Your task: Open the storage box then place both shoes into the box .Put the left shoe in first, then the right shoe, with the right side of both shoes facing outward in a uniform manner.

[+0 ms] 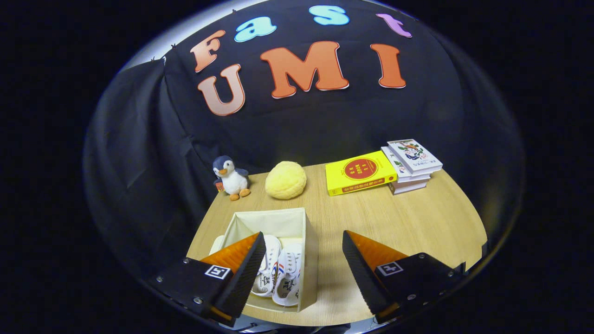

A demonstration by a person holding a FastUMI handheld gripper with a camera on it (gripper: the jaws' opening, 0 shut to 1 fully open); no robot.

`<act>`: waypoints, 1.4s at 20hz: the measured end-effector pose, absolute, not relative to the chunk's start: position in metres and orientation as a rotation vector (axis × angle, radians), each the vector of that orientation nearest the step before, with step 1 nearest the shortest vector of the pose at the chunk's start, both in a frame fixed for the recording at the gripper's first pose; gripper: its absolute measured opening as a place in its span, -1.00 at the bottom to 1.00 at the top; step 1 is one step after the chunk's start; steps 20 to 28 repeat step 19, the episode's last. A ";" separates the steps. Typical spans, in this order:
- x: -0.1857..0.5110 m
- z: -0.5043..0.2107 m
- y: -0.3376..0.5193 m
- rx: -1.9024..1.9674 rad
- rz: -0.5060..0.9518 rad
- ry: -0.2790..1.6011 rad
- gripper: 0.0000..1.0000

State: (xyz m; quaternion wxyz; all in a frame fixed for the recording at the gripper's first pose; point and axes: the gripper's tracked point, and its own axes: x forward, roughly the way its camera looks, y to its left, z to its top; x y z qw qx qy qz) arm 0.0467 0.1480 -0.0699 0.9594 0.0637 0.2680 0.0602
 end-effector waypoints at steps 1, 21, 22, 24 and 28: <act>0.048 -0.059 0.135 0.121 0.114 0.519 0.97; 0.031 0.020 -0.079 0.059 -0.039 0.350 0.97; 0.031 0.020 -0.079 0.059 -0.039 0.350 0.97; 0.031 0.020 -0.079 0.059 -0.039 0.350 0.97; 0.031 0.020 -0.079 0.059 -0.039 0.350 0.97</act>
